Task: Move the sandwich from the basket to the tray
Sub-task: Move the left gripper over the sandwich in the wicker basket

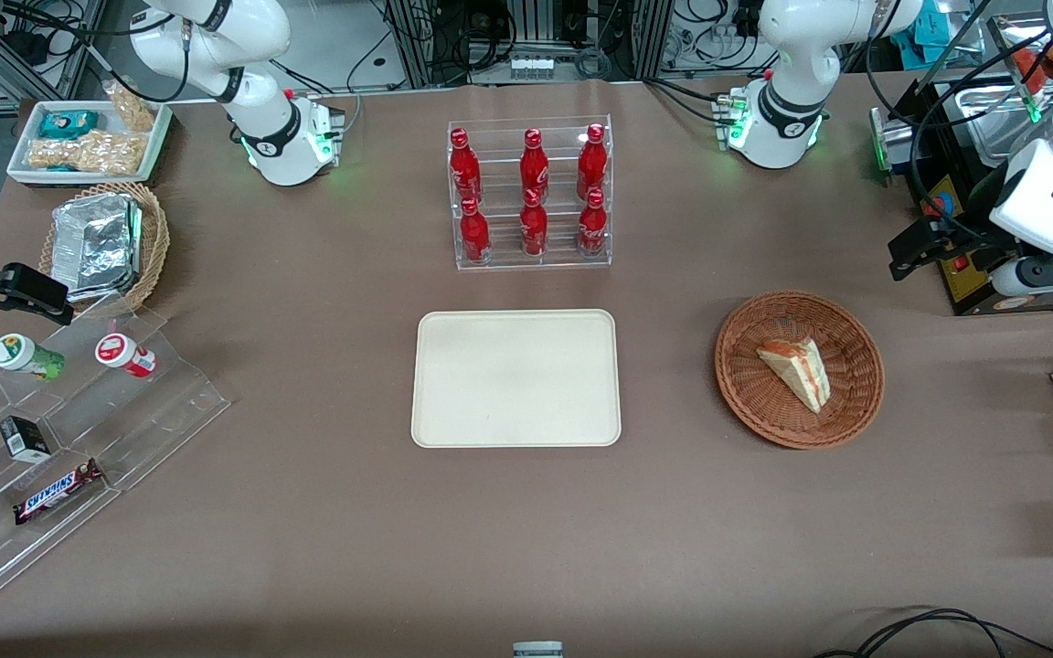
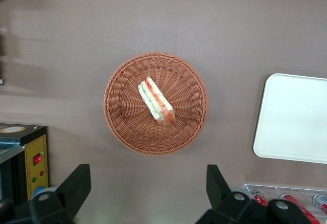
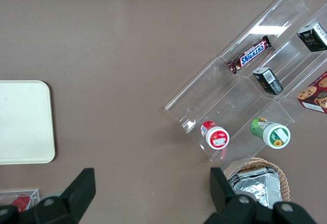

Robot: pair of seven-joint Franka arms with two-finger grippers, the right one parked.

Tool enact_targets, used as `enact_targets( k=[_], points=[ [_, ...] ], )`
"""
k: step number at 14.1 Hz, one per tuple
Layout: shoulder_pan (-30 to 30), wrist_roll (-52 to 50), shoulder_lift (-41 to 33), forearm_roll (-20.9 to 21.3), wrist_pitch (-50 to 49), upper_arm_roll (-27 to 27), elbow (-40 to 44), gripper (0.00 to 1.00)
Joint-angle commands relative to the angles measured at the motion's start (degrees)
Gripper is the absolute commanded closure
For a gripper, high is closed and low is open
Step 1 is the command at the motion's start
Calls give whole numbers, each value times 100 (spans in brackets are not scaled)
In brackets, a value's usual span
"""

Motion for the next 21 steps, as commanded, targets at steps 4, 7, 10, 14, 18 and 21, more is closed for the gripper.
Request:
enact_targets(
  k=[4, 7, 10, 14, 18, 21],
  points=[
    [135, -57, -105, 64, -22, -94, -126, 0],
    [179, -283, -52, 55, -207, -59, -397, 0],
    [381, -786, 79, -32, 161, -41, -942, 0],
    [320, -2934, -61, 29, 2661, -76, -2891, 0],
    [294, -3729, 70, 11, 4704, -85, -4133, 0],
    [267, -3880, 237, 29, 4987, -85, -4213, 0]
  ],
)
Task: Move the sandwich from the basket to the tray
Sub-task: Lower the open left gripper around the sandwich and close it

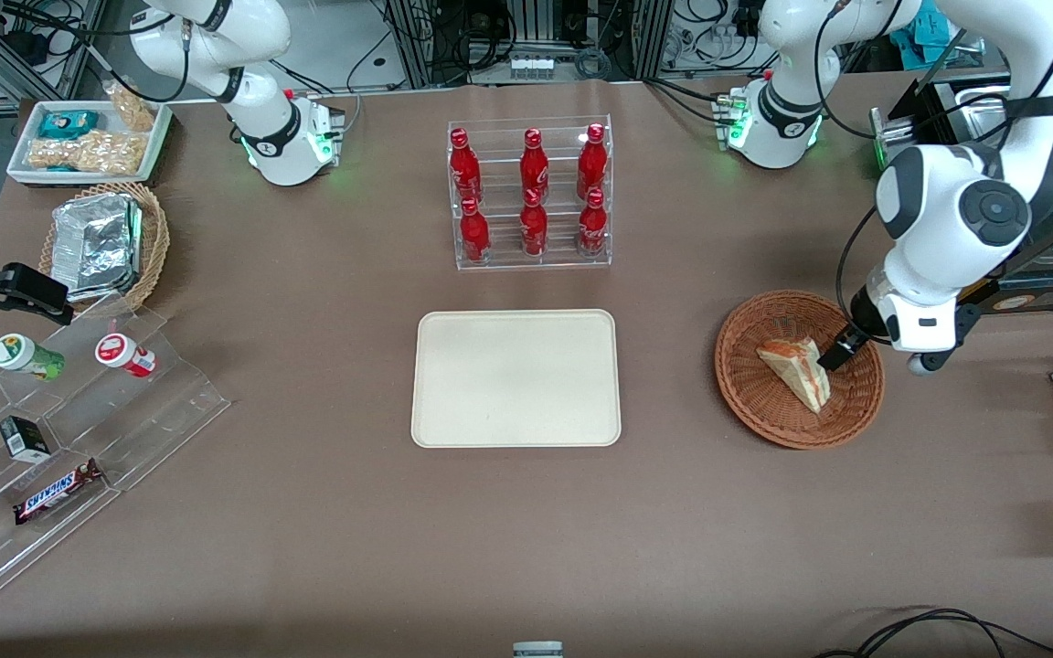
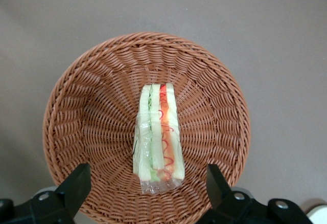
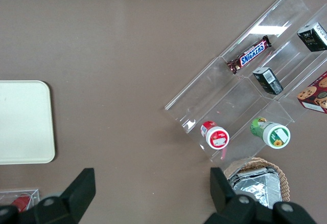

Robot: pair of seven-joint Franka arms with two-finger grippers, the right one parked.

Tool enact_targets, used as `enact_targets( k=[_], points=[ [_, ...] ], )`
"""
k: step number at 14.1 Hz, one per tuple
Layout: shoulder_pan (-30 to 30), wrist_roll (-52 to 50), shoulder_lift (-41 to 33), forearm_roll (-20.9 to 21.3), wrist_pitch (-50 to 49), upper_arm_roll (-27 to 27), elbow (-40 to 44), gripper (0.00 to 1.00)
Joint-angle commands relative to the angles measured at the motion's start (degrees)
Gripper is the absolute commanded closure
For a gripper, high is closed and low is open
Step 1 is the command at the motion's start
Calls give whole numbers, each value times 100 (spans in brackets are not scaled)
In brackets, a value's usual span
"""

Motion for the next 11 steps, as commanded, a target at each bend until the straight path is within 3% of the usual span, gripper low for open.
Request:
enact_targets(
  k=[1, 7, 11],
  points=[
    [-84, -184, 40, 36, 430, 2, -201, 0],
    [-243, -184, 945, 27, 1249, 2, -255, 0],
    [-261, -176, 1121, 27, 1276, 2, -290, 0]
  ],
)
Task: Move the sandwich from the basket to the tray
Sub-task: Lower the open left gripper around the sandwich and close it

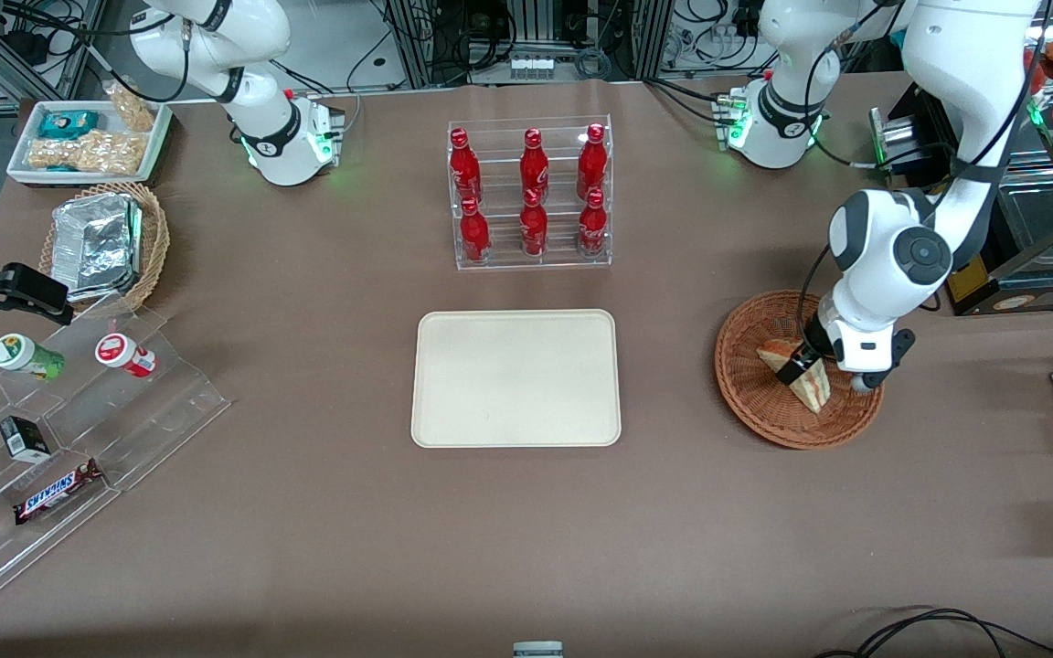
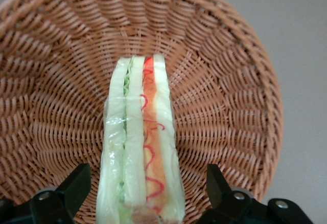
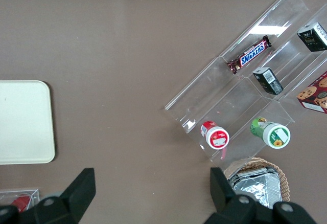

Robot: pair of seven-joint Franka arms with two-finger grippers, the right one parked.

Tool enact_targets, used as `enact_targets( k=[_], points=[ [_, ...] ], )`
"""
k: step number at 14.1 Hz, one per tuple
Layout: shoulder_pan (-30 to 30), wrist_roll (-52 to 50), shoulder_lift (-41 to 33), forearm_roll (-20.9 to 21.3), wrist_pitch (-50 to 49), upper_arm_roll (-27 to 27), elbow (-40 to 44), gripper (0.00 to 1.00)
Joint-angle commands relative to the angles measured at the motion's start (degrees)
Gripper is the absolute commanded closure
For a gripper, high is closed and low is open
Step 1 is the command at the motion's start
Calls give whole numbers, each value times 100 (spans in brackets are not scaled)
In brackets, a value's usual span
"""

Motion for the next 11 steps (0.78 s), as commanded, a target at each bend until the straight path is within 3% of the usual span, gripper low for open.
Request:
enact_targets(
  k=[1, 2, 3, 4, 8, 11],
  points=[
    [-47, -122, 69, 27, 63, 27, -11, 0],
    [-47, -130, 61, 27, 63, 27, -11, 28],
    [-38, -104, 8, 27, 37, 27, -11, 67],
    [-29, -78, -18, 27, 19, 27, -2, 81],
    [-38, -43, -281, 36, -147, 27, 6, 90],
    [-82, 193, -824, 89, -918, 10, 50, 93]
  ],
)
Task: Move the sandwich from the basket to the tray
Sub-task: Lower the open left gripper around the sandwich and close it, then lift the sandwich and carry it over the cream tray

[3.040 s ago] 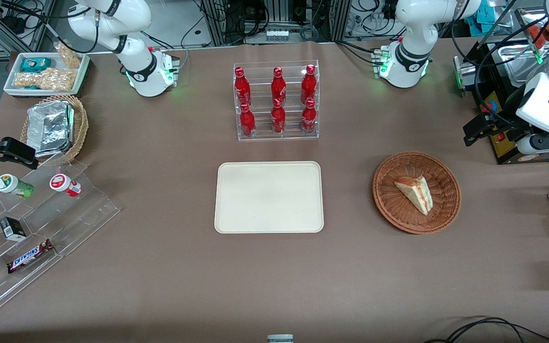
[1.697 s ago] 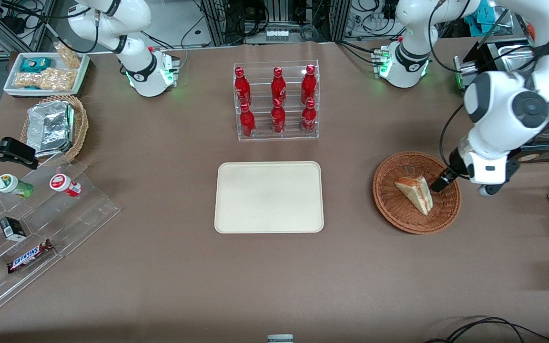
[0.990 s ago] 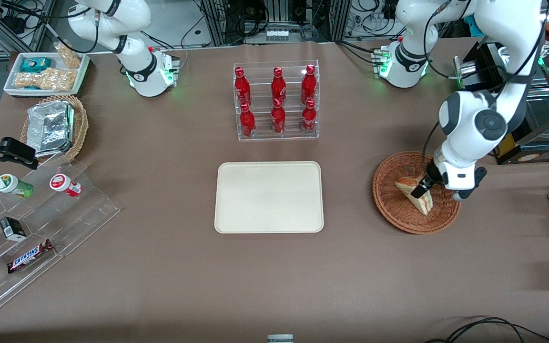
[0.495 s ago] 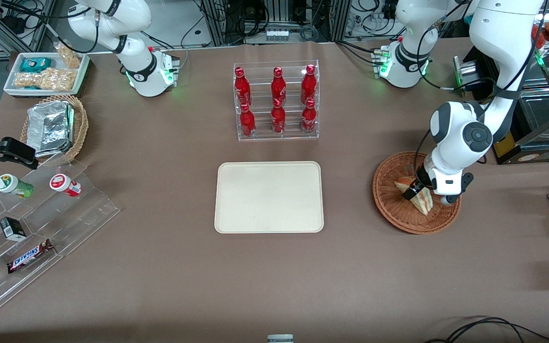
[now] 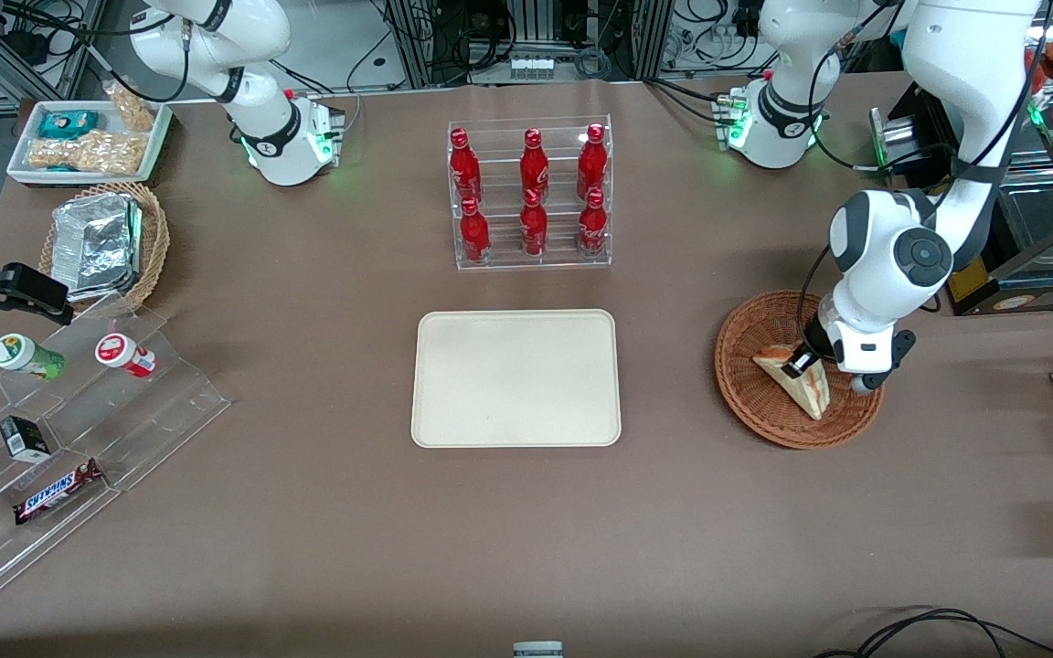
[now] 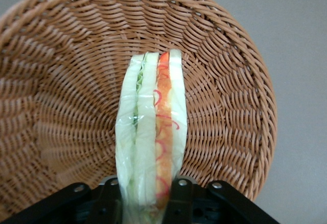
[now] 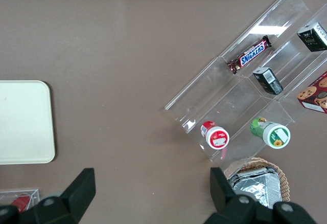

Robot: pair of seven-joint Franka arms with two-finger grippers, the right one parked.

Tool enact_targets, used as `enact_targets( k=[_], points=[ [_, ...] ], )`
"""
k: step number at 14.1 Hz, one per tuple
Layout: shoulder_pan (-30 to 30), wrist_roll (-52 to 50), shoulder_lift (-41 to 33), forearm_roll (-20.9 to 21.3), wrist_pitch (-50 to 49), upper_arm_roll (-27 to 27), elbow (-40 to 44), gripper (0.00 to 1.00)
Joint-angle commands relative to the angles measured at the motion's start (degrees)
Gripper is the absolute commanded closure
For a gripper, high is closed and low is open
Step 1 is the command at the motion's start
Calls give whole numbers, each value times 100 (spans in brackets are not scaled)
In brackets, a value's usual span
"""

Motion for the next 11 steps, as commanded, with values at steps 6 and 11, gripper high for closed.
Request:
enact_targets(
  k=[6, 11],
  points=[
    [-1829, 969, -261, 69, -2373, -182, 1405, 92],
    [-3448, -233, 1811, 95, -2657, -156, 3777, 90]
  ],
)
